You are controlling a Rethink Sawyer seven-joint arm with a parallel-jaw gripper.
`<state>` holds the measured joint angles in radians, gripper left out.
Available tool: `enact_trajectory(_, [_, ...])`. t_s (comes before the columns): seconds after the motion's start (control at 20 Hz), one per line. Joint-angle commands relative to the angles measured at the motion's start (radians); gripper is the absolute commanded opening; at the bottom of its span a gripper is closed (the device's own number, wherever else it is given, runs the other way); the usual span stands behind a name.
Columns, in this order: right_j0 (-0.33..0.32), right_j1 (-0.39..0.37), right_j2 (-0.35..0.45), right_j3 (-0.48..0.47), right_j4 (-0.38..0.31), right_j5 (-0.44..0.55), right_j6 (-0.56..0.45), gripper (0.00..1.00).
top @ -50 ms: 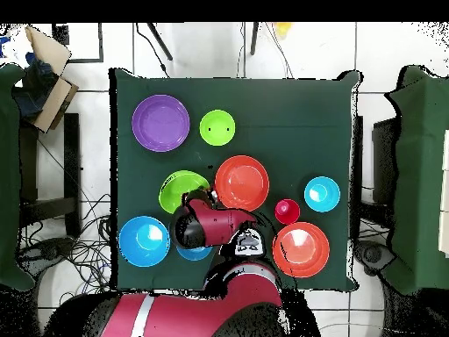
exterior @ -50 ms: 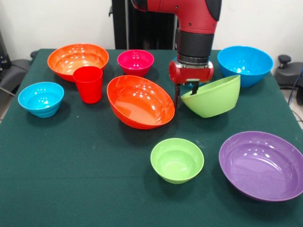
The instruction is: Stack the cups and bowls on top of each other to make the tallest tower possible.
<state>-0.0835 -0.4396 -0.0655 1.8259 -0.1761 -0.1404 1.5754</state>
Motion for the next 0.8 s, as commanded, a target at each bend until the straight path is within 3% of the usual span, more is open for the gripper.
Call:
enact_trajectory(0.05, [0.004, 0.051, 0.079, -0.073, -0.030, 0.029, 0.108, 0.00])
enact_trajectory(0.2, [-0.008, 0.035, 0.093, -0.060, -0.029, 0.052, 0.108, 0.00])
enact_trajectory(0.3, [-0.024, -0.024, 0.115, -0.022, -0.026, 0.107, 0.105, 0.00])
enact_trajectory(0.55, [-0.059, -0.245, 0.156, 0.085, -0.001, 0.295, 0.079, 0.00])
enact_trajectory(0.8, [-0.098, -0.429, 0.206, 0.105, 0.056, 0.486, 0.047, 0.00])
